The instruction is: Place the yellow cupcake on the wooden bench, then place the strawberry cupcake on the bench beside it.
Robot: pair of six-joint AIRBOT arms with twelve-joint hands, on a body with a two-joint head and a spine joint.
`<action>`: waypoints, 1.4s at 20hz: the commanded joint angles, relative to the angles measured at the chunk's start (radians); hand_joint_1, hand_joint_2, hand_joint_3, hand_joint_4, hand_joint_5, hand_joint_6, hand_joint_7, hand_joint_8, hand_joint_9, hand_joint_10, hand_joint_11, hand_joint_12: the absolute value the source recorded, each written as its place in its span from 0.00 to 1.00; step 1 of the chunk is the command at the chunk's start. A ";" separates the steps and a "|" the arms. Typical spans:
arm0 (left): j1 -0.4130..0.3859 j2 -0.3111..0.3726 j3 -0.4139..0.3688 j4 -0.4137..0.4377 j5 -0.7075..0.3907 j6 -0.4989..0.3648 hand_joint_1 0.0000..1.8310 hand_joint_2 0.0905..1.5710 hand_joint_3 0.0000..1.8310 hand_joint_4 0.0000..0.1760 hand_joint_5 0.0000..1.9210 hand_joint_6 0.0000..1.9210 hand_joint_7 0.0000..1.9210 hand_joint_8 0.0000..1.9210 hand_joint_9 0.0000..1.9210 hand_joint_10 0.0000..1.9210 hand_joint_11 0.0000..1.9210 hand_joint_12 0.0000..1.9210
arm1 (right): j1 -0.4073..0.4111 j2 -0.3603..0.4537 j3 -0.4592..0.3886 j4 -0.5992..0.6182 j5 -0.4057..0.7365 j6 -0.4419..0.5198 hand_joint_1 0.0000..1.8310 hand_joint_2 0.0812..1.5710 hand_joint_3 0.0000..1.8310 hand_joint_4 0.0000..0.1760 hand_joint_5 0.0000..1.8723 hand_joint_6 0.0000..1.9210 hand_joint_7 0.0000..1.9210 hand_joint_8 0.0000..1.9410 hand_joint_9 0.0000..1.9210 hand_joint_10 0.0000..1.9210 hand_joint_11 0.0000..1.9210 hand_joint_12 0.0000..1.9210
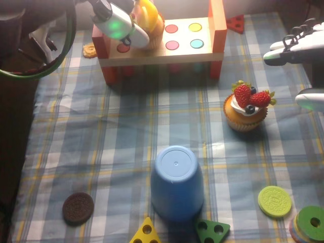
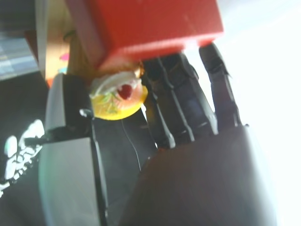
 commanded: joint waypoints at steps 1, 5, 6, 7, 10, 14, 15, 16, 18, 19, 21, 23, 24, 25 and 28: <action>-0.008 -0.002 0.003 0.008 -0.040 -0.002 0.52 0.64 0.00 0.53 0.38 0.00 0.33 0.00 0.28 0.00 0.00 0.40 | 0.016 -0.002 0.003 0.032 0.114 0.008 0.36 0.80 0.00 0.00 0.28 0.00 0.27 0.00 0.26 0.00 0.17 0.26; -0.009 0.007 -0.014 0.027 -0.042 -0.002 0.56 0.57 0.00 0.90 0.22 0.00 0.19 0.00 0.17 0.00 0.00 0.36 | 0.016 -0.003 0.003 0.032 0.113 0.008 0.37 0.80 0.00 0.00 0.28 0.00 0.26 0.00 0.27 0.00 0.19 0.25; -0.010 0.010 -0.021 0.033 -0.045 -0.002 0.56 0.55 0.00 0.98 0.19 0.00 0.18 0.00 0.17 0.00 0.00 0.34 | 0.016 -0.003 0.004 0.032 0.113 0.008 0.37 0.80 0.00 0.00 0.28 0.00 0.26 0.00 0.27 0.00 0.19 0.25; -0.010 0.012 -0.028 0.040 -0.051 -0.002 0.55 0.55 0.00 1.00 0.13 0.00 0.13 0.00 0.12 0.00 0.00 0.26 | 0.016 -0.003 0.004 0.032 0.113 0.008 0.37 0.80 0.00 0.04 0.28 0.00 0.26 0.00 0.27 0.00 0.19 0.25; -0.009 0.027 -0.054 0.077 -0.069 -0.029 0.52 0.50 0.00 1.00 0.05 0.00 0.05 0.00 0.06 0.00 0.00 0.14 | 0.016 -0.004 0.004 0.032 0.114 0.008 0.34 0.80 0.00 0.05 0.28 0.00 0.26 0.00 0.26 0.00 0.19 0.24; -0.001 0.056 -0.091 0.185 -0.099 -0.161 0.49 0.50 0.00 1.00 0.05 0.00 0.03 0.00 0.04 0.00 0.00 0.05 | 0.016 -0.005 0.003 0.032 0.114 0.010 0.36 0.79 0.00 0.08 0.28 0.00 0.26 0.00 0.27 0.00 0.20 0.25; 0.008 0.086 -0.124 0.296 -0.132 -0.304 0.49 0.50 0.00 1.00 0.04 0.00 0.03 0.00 0.04 0.00 0.00 0.04 | 0.018 -0.005 0.003 0.032 0.114 0.011 0.36 0.79 0.00 0.10 0.28 0.00 0.26 0.00 0.27 0.00 0.20 0.25; 0.018 0.113 -0.154 0.394 -0.166 -0.448 0.47 0.51 0.00 1.00 0.01 0.00 0.02 0.00 0.03 0.00 0.00 0.05 | 0.021 -0.006 0.003 0.032 0.114 0.011 0.36 0.80 0.00 0.09 0.28 0.00 0.25 0.00 0.26 0.00 0.19 0.24; 0.063 0.192 -0.249 0.620 -0.295 -0.744 0.46 0.51 0.00 1.00 0.00 0.00 0.01 0.00 0.02 0.00 0.00 0.05 | 0.028 -0.012 0.006 0.030 0.113 0.011 0.39 0.79 0.00 0.13 0.27 0.00 0.25 0.00 0.25 0.00 0.18 0.24; 0.082 0.219 -0.285 0.679 -0.353 -0.822 0.45 0.51 0.00 1.00 0.00 0.00 0.01 0.00 0.02 0.00 0.00 0.05 | 0.033 -0.016 0.009 0.026 0.107 0.011 0.42 0.77 0.00 0.15 0.27 0.00 0.25 0.00 0.25 0.00 0.17 0.24; 0.142 0.301 -0.390 0.799 -0.508 -0.968 0.48 0.49 0.00 1.00 0.00 0.00 0.00 0.00 0.01 0.00 0.00 0.01 | 0.067 -0.028 0.019 -0.009 0.063 0.011 0.44 0.72 0.00 0.28 0.27 0.00 0.25 0.00 0.25 0.00 0.12 0.34; 0.254 0.409 -0.519 0.884 -0.689 -1.087 0.50 0.49 0.00 1.00 0.00 0.00 0.00 0.00 0.00 0.00 0.00 0.00 | 0.109 -0.053 0.040 -0.062 0.006 0.032 0.45 0.68 0.00 0.72 0.25 0.00 0.24 0.00 0.25 0.00 0.06 0.50; 0.284 0.432 -0.546 0.894 -0.739 -1.110 0.47 0.49 0.00 1.00 0.00 0.00 0.00 0.00 0.00 0.00 0.00 0.00 | 0.121 -0.061 0.048 -0.078 -0.010 0.042 0.46 0.66 0.00 0.71 0.25 0.00 0.25 0.00 0.26 0.00 0.05 0.52; 0.331 0.466 -0.583 0.908 -0.803 -1.143 0.47 0.49 0.00 1.00 0.00 0.00 0.00 0.00 0.00 0.00 0.00 0.00 | 0.137 -0.073 0.058 -0.098 -0.034 0.051 0.49 0.64 0.00 0.65 0.26 0.00 0.25 0.00 0.26 0.00 0.04 0.51; 0.411 0.521 -0.633 0.952 -0.905 -1.265 0.49 0.48 0.00 1.00 0.00 0.00 0.01 0.00 0.00 0.00 0.00 0.00 | 0.177 -0.101 0.081 -0.140 -0.105 0.055 0.46 0.62 0.00 0.73 0.26 0.00 0.25 0.00 0.24 0.00 0.03 0.49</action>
